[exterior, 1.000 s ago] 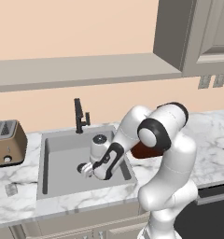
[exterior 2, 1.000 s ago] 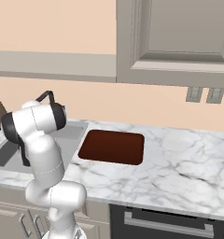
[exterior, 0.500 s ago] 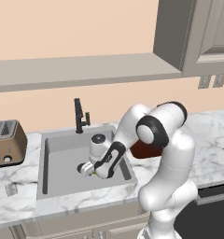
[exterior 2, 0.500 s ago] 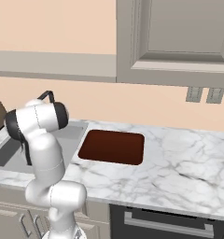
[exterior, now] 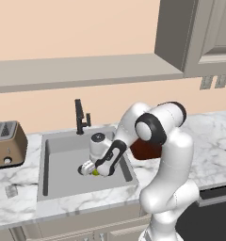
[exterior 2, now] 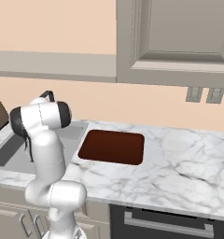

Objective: Pick up all produce items and place them in the sink. Turn on the sink faucet to wash them. Then turn the sink off and put them in the tray.

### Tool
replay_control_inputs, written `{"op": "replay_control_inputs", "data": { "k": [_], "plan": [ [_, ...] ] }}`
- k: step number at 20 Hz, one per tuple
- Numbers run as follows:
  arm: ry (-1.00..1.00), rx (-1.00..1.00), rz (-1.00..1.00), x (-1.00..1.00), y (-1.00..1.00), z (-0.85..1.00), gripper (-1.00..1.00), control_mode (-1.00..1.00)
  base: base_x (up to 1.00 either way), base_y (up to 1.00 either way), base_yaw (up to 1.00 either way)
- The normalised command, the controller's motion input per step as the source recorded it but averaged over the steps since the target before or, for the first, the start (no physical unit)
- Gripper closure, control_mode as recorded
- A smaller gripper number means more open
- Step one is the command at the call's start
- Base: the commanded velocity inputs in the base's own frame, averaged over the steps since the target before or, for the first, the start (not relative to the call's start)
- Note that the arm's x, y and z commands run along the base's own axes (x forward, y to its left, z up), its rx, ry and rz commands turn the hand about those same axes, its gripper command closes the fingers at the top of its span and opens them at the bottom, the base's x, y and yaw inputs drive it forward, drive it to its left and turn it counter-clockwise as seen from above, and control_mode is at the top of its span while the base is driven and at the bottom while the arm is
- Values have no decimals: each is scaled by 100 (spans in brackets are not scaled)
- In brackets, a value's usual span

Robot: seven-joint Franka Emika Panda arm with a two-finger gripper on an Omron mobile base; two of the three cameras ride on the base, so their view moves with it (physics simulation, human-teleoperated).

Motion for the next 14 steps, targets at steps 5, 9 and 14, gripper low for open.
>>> {"op": "replay_control_inputs", "data": {
  "k": [5, 9, 14],
  "plan": [
    [1, -3, 0, 12, 10, -11, -100, -100, 0, 0, 0],
    [1, -4, 0, 1, 9, -14, -100, -100, 0, 0, 0],
    [0, -2, 0, 0, 2, -16, -100, -100, 0, 0, 0]
  ]
}}
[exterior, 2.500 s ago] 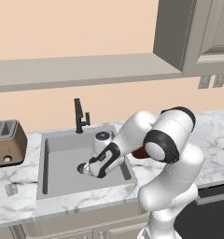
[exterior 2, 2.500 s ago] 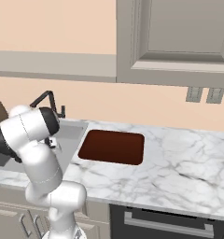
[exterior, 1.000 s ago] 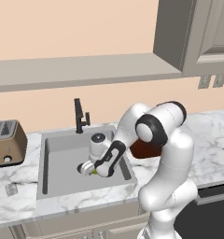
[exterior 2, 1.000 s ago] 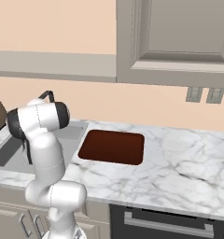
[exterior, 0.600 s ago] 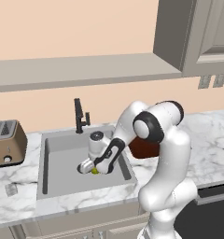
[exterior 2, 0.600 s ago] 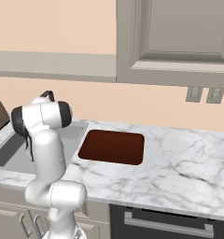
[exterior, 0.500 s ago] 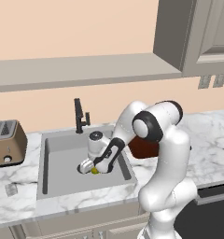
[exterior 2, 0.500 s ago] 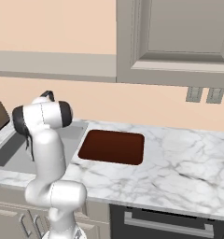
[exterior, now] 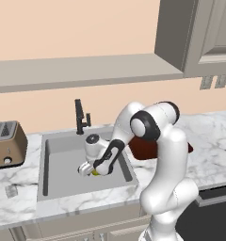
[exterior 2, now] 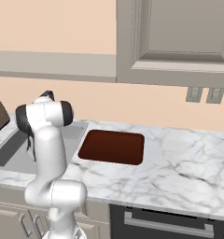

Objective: Pick up all produce items and place them in the sink. Turn on the sink faucet to wash them. Then turn the sink off and put them in the tray.

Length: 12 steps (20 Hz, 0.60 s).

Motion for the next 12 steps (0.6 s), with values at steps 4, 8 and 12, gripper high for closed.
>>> {"op": "replay_control_inputs", "data": {
  "k": [4, 8, 12],
  "plan": [
    [0, -1, 0, 0, 0, -20, -100, -100, 0, 0, 0],
    [2, -1, 0, 6, 0, -35, 100, -100, 0, 0, 0],
    [5, -1, 0, 6, 1, -26, 100, -100, 0, 0, 0]
  ]
}}
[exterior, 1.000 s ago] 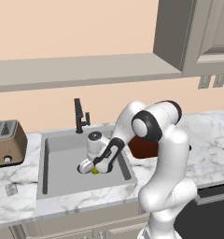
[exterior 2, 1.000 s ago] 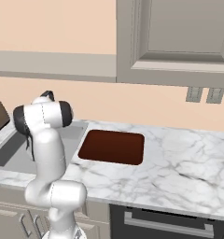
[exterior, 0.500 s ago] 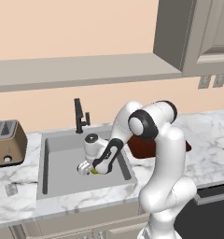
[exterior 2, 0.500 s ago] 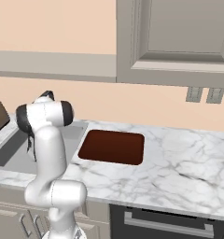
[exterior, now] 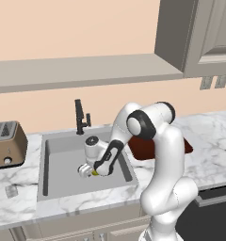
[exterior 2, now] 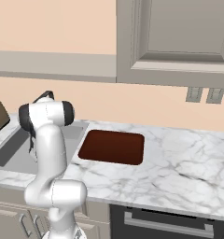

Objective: Pick up all produce items and place them in the sink. Turn on the sink faucet to wash them. Then turn the sink off and put them in the tray.

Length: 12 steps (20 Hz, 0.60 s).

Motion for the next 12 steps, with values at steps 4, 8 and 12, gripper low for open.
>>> {"op": "replay_control_inputs", "data": {
  "k": [4, 8, 12],
  "plan": [
    [1, 0, 0, 0, 1, -5, 100, -100, 0, 0, 0],
    [-8, 0, 0, -38, -19, 38, 100, -100, 0, 0, 0],
    [-9, 0, 0, -31, -24, 66, 100, -100, 0, 0, 0]
  ]
}}
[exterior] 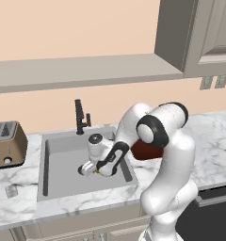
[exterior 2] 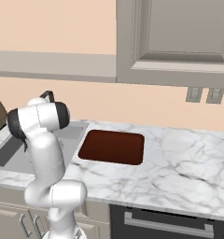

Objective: Pick up all produce items and place them in the sink. Turn on the sink faucet to wash them. Then turn the sink off and put them in the tray.

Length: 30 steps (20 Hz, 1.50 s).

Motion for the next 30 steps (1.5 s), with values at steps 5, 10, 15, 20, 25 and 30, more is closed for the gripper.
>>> {"op": "replay_control_inputs", "data": {
  "k": [5, 10, 15, 20, 25, 30],
  "plan": [
    [0, 0, 0, -4, -19, 81, 100, -100, 0, 0, 0],
    [0, 0, 0, 0, -9, 99, 100, -100, 0, 0, 0],
    [0, 0, 0, -4, -20, 86, 100, -100, 0, 0, 0],
    [0, 0, 0, -9, -39, 63, 100, -100, 0, 0, 0],
    [-1, -1, 0, 0, -47, 28, 100, -100, 0, 0, 0],
    [-1, 0, 0, 0, -53, 21, 100, -100, 0, 0, 0]
  ]
}}
